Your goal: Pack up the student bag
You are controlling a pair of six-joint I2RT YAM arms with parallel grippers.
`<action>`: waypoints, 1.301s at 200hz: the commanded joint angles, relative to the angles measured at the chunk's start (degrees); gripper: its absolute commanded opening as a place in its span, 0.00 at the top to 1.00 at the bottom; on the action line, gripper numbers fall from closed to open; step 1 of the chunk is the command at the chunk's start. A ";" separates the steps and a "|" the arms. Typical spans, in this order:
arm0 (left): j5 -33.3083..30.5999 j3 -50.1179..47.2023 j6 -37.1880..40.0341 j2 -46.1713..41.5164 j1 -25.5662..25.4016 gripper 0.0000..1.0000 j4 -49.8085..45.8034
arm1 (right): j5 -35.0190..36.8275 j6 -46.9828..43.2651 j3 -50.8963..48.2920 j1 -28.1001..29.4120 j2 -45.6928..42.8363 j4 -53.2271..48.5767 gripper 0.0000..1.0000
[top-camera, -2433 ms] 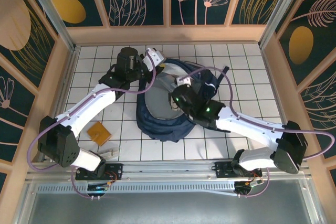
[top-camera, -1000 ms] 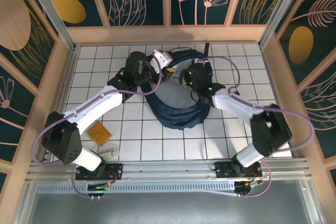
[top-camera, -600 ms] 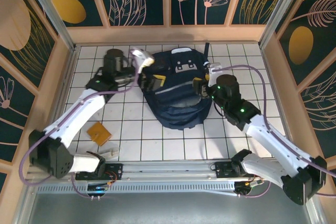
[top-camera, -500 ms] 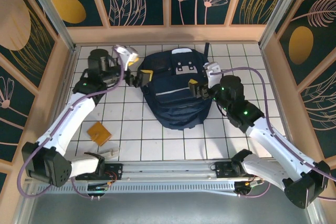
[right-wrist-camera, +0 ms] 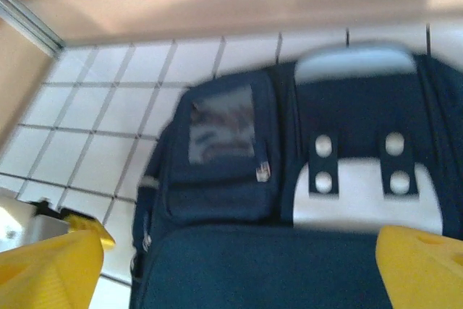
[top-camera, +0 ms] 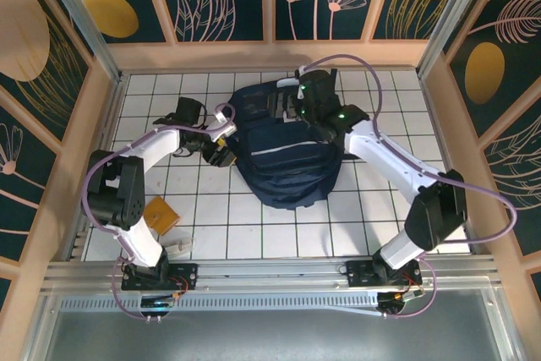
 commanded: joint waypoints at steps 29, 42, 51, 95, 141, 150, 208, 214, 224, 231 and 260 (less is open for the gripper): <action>-5.88 -4.64 15.71 -2.14 0.13 0.26 14.96 | 5.35 18.44 11.20 12.17 11.92 -19.35 0.25; -6.51 -6.67 16.52 -2.04 0.10 0.26 20.25 | 7.89 18.39 13.84 14.98 15.08 -20.43 0.30; -5.83 -7.36 19.76 -1.67 0.16 0.27 21.74 | 9.82 18.75 14.86 16.21 16.83 -20.42 0.31; -1.50 -4.15 23.58 4.49 0.16 0.37 23.60 | 13.65 19.63 21.16 16.62 26.99 -23.70 0.41; 3.17 -5.00 23.26 4.83 0.46 0.42 26.93 | 15.01 21.58 18.96 15.77 28.79 -23.70 0.47; 4.05 -5.48 22.62 4.69 0.79 0.42 28.05 | 14.58 21.54 18.05 15.79 28.62 -23.08 0.49; 6.80 -4.57 23.03 5.87 1.56 0.41 26.98 | 13.95 20.44 14.38 15.85 25.48 -20.82 0.95; 6.71 -4.27 23.63 6.21 1.63 0.41 26.19 | 14.34 20.52 14.00 15.61 24.96 -20.84 0.98; 6.58 -3.57 24.96 6.78 1.60 0.42 24.17 | 14.57 20.32 13.07 15.30 23.90 -20.46 1.00; 7.19 -2.96 26.66 6.93 1.55 0.43 22.64 | 14.52 20.16 12.40 14.95 23.04 -19.90 1.00; 11.97 -3.24 28.85 6.55 1.55 0.51 22.25 | 9.56 14.63 7.56 12.18 18.21 -12.64 1.00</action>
